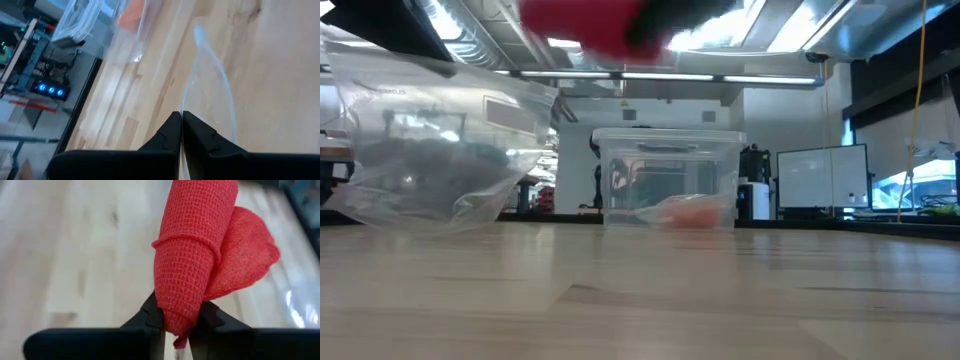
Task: Roll bandage
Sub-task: Put the rolled red bandage into the transparent zip bag
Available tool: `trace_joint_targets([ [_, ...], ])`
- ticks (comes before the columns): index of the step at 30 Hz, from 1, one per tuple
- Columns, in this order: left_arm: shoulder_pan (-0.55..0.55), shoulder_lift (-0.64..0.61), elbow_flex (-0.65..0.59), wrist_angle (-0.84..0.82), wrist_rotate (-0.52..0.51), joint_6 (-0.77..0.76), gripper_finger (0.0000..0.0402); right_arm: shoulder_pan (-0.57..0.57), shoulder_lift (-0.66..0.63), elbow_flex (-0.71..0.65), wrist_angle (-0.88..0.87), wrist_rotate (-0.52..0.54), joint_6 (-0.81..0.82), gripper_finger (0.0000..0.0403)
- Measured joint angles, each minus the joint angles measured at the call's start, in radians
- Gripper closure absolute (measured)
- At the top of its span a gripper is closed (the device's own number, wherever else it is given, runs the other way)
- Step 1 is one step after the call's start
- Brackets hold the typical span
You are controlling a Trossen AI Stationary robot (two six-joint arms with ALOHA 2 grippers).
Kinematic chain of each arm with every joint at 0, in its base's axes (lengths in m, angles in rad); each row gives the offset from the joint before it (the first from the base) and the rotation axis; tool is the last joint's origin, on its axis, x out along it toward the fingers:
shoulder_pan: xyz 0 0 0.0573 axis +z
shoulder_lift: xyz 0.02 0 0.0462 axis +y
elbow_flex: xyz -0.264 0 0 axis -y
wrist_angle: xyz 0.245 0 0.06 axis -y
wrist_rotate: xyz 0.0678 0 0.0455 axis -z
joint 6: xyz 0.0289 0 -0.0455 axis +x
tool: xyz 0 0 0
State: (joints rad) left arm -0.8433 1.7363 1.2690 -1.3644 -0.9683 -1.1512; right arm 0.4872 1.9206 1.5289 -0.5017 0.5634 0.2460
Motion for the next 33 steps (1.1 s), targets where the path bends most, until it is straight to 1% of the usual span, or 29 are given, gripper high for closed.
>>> trace_joint_targets([
  [2, 0.002, 0.0, 0.0, 0.03, -0.004, 0.033, 0.0399, 0.025, -0.001, 0.027, 0.035, 0.026, -0.033, 0.0351],
  [6, 0.02, 0.0, 0.0, 0.121, -0.019, 0.115, 0.0399, 0.038, 0.009, 0.036, 0.179, 0.029, -0.094, 0.0352],
  [10, 0.041, 0.0, 0.0, 0.17, -0.022, 0.134, 0.0399, 0.02, 0.04, 0.036, 0.217, 0.019, -0.102, 0.0351],
  [18, 0.059, 0.0, 0.0, 0.204, -0.024, 0.132, 0.0399, -0.019, 0.105, 0.035, 0.201, 0.003, -0.089, 0.035],
  [24, 0.059, 0.0, 0.0, 0.204, -0.024, 0.111, 0.0399, -0.037, 0.123, 0.033, 0.145, -0.007, -0.047, 0.0349],
  [33, 0.063, 0.0, 0.0, 0.204, -0.041, 0.102, 0.0399, -0.049, 0.139, 0.033, 0.131, -0.041, -0.016, 0.0348],
])
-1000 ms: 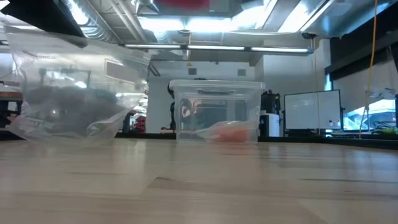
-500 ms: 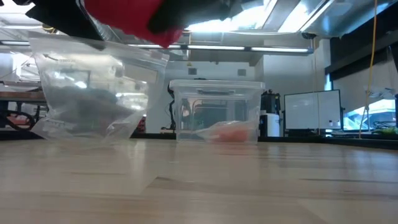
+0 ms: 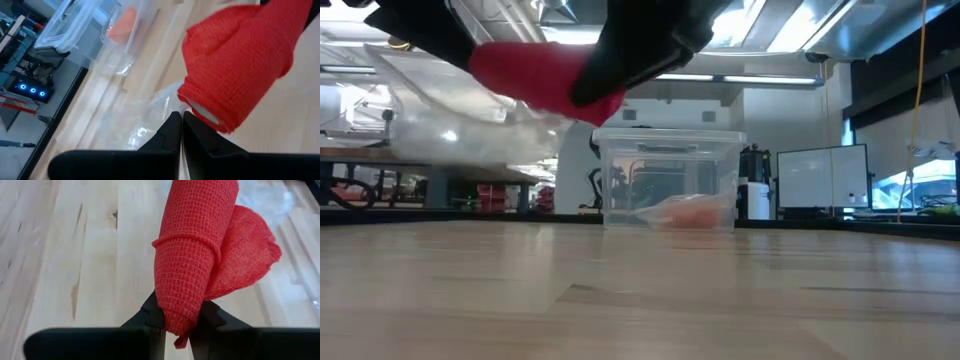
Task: Roll bandage
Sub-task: Put the rolled red bandage into the transparent zip bag
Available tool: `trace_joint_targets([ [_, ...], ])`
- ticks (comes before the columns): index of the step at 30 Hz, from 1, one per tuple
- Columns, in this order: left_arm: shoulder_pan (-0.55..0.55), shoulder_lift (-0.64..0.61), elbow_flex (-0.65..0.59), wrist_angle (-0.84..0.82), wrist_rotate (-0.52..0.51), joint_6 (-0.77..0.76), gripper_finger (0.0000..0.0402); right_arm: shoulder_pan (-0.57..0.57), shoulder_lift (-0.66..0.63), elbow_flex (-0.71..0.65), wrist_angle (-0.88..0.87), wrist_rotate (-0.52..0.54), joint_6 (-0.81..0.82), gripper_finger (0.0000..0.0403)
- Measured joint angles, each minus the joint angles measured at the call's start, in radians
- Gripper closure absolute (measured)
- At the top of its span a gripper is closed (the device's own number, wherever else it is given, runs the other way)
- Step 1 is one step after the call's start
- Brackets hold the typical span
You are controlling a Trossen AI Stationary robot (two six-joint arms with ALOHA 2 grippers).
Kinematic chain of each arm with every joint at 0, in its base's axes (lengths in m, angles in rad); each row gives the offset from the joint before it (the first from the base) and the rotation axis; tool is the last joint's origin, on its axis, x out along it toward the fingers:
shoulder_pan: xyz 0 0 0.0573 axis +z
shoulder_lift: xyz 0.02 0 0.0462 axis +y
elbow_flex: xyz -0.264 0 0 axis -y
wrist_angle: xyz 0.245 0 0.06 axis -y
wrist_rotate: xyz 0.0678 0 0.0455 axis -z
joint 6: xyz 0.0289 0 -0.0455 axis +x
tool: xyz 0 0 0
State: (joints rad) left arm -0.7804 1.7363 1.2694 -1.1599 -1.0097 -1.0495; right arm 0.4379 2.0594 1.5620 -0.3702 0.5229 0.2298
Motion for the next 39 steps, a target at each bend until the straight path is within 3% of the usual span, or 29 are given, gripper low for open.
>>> trace_joint_targets([
  [16, 0.045, 0.0, 0.0, 0.062, -0.049, -0.048, 0.0399, -0.014, 0.031, 0.0, 0.078, -0.057, 0.067, 0.0348],
  [25, 0.036, 0.0, 0.0, 0.242, -0.049, 0.123, 0.0399, -0.049, 0.035, 0.0, 0.01, -0.025, 0.21, 0.0348],
  [33, 0.038, 0.0, 0.0, 0.329, -0.055, 0.144, 0.0399, -0.039, 0.031, 0.04, 0.036, 0.021, 0.216, 0.0348],
  [39, 0.038, 0.0, 0.0, 0.503, -0.049, 0.244, 0.0399, -0.046, 0.03, 0.048, 0.046, 0.07, 0.265, 0.0348],
])
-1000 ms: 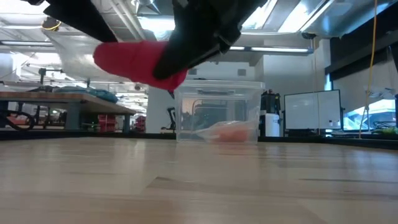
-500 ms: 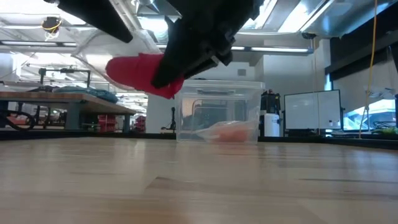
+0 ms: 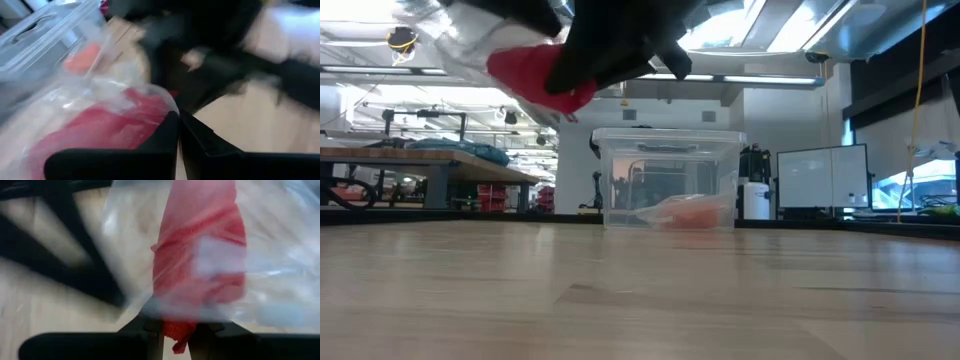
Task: Roll bandage
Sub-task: Put the rolled red bandage into the transparent zip bag, then close the transparent zip bag
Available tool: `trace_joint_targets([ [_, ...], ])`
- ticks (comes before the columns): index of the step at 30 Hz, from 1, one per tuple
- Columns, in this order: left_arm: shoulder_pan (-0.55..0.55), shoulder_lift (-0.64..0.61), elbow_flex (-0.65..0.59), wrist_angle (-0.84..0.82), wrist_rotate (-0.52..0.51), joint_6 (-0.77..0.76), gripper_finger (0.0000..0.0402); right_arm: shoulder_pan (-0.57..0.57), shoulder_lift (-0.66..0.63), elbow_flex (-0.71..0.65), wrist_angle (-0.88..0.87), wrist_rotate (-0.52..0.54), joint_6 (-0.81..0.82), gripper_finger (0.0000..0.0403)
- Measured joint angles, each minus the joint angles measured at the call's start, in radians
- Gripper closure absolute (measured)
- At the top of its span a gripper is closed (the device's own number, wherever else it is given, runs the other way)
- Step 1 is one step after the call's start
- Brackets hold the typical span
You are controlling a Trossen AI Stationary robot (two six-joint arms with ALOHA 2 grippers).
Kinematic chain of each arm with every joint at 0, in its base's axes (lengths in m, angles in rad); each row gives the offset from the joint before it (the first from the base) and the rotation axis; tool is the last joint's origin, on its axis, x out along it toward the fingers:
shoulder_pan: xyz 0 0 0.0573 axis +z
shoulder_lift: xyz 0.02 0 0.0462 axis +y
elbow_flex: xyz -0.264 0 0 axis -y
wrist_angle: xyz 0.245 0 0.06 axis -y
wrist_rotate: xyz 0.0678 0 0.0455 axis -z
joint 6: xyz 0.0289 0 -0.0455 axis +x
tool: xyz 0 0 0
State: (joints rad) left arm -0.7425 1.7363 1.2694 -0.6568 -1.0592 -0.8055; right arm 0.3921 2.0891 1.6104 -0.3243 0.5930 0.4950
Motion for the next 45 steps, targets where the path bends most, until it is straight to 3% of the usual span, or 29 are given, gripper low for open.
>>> trace_joint_targets([
  [7, -0.005, 0.0, 0.0, 0.127, 0.033, 0.088, 0.0399, 0.009, -0.001, 0.004, 0.076, -0.075, -0.056, 0.0324],
  [14, -0.007, -0.005, 0.0, 0.116, 0.055, 0.114, 0.0399, 0.011, -0.006, 0.014, 0.063, -0.088, -0.058, 0.0226],
  [21, -0.029, -0.05, 0.001, 0.01, 0.051, 0.077, 0.0399, 0.026, -0.068, 0.016, -0.037, -0.218, -0.108, 0.0149],
  [28, -0.047, -0.097, 0.0, -0.026, 0.042, 0.036, 0.0399, 0.078, -0.117, 0.016, -0.099, -0.23, -0.161, 0.0138],
  [34, -0.061, -0.102, 0.0, -0.049, 0.086, 0.033, 0.0399, 0.134, -0.195, 0.016, -0.193, -0.323, -0.188, 0.0143],
  [37, -0.061, -0.102, 0.0, -0.034, 0.163, 0.073, 0.0399, 0.172, -0.249, 0.016, -0.254, -0.262, -0.174, 0.0143],
  [42, -0.063, -0.101, 0.013, 0.028, 0.345, 0.163, 0.0399, 0.223, -0.265, 0.009, -0.257, -0.007, -0.247, 0.0144],
  [45, -0.072, -0.101, 0.032, 0.027, 0.373, 0.166, 0.0399, 0.226, -0.259, -0.071, -0.118, -0.042, -0.282, 0.0144],
])
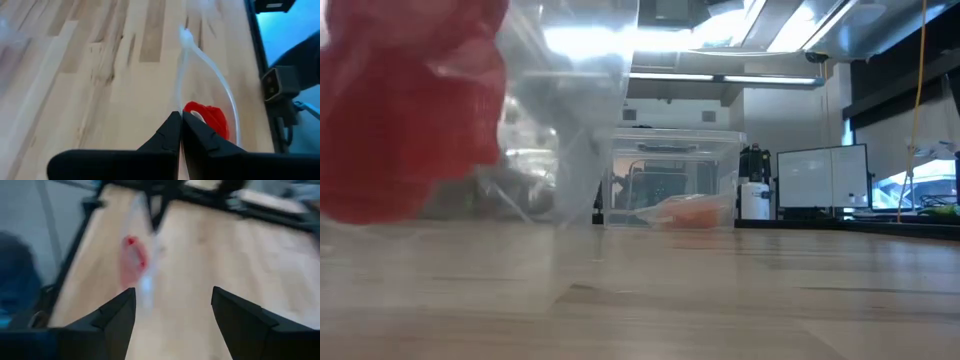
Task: Roll bandage
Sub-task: Close the transparent zip bag
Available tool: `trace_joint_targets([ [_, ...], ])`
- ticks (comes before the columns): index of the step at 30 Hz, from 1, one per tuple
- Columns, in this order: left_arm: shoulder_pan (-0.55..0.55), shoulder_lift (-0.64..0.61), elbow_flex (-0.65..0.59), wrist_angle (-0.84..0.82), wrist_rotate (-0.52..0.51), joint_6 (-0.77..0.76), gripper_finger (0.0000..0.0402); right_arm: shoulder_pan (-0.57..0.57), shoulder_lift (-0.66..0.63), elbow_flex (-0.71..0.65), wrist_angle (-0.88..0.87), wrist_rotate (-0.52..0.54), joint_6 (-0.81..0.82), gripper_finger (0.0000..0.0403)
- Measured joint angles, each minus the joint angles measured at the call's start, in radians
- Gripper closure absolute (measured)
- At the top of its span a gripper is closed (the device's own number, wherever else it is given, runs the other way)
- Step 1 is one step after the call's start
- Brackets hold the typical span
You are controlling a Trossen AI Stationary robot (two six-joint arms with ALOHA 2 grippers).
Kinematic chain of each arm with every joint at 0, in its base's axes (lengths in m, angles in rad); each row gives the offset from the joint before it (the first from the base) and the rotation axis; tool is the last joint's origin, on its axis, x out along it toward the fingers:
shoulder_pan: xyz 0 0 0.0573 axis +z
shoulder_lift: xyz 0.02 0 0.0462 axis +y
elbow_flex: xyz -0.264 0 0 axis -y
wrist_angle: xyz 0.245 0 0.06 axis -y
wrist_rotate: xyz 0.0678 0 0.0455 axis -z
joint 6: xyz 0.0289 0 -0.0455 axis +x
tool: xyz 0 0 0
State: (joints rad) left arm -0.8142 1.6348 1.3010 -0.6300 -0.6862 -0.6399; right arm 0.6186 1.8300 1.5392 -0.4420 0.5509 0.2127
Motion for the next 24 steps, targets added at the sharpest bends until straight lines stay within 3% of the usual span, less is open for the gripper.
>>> trace_joint_targets([
  [3, -0.015, 0.0, 0.013, -0.001, 0.003, 0.03, 0.0399, 0.0, 0.004, -0.132, 0.186, -0.073, -0.01, 0.0144],
  [8, -0.024, 0.0, 0.019, -0.002, 0.002, 0.046, 0.0399, -0.003, 0.004, -0.377, 0.631, -0.085, -0.012, 0.0144],
  [12, -0.02, 0.0, 0.019, -0.001, -0.001, 0.049, 0.0399, -0.013, 0.004, -0.481, 0.921, -0.112, -0.04, 0.0144],
  [20, -0.016, 0.0, 0.019, 0.039, -0.001, 0.082, 0.0399, -0.038, 0.033, -0.488, 0.971, -0.143, -0.04, 0.015],
  [24, -0.017, 0.0, 0.019, 0.046, -0.001, 0.09, 0.0399, -0.044, 0.038, -0.488, 0.971, -0.141, -0.041, 0.0191],
])
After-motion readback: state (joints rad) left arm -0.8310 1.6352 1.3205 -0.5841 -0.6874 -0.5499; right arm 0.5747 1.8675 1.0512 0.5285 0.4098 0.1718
